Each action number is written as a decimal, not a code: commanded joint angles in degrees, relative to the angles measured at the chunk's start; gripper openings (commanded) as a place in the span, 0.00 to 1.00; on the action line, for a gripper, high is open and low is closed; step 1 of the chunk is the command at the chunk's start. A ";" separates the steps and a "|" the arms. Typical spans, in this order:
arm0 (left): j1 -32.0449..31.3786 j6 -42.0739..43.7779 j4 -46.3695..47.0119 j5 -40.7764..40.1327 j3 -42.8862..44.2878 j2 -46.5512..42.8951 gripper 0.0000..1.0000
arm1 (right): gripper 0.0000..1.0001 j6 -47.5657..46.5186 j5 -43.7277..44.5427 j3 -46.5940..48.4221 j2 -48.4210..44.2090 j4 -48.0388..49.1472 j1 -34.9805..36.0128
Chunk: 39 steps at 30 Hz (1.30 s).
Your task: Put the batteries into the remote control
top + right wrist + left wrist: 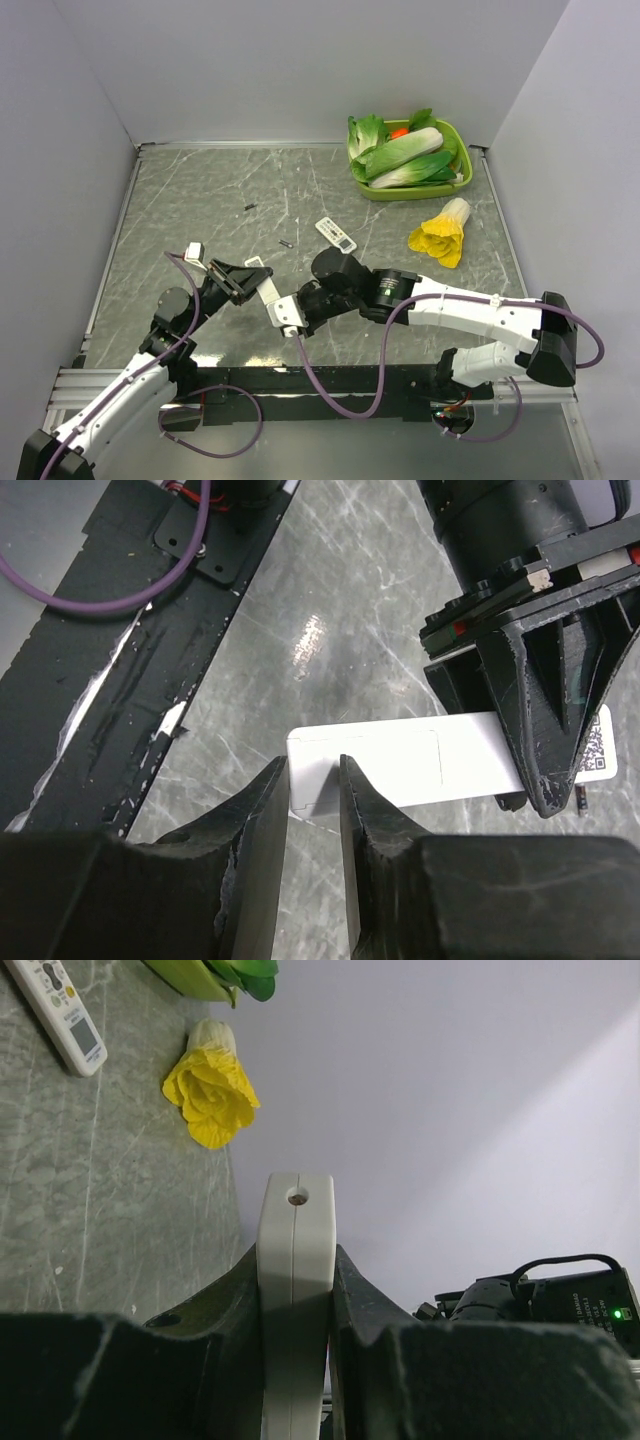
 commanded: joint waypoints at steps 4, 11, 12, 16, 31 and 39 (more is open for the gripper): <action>-1.48 -7.24 9.73 7.20 3.60 -2.57 0.02 | 0.28 -1.92 4.84 1.60 5.39 5.79 -2.09; -1.48 14.81 -13.46 -4.65 8.96 -3.10 0.02 | 0.52 7.55 -1.93 2.49 -0.75 4.02 -1.65; -1.48 16.83 -17.75 -7.89 9.49 -2.49 0.02 | 0.54 9.22 -1.76 1.87 -3.11 5.85 -1.74; -1.48 26.31 -25.95 -12.13 14.57 2.87 0.04 | 0.77 21.26 7.52 -0.77 -8.23 8.25 -1.92; -1.56 38.11 -48.63 -35.06 30.84 24.82 0.08 | 1.00 60.56 31.28 -11.39 -9.90 12.90 -5.43; -2.97 40.06 -65.75 -52.01 45.50 46.72 0.09 | 1.00 69.09 37.79 -21.85 -19.74 14.13 -10.17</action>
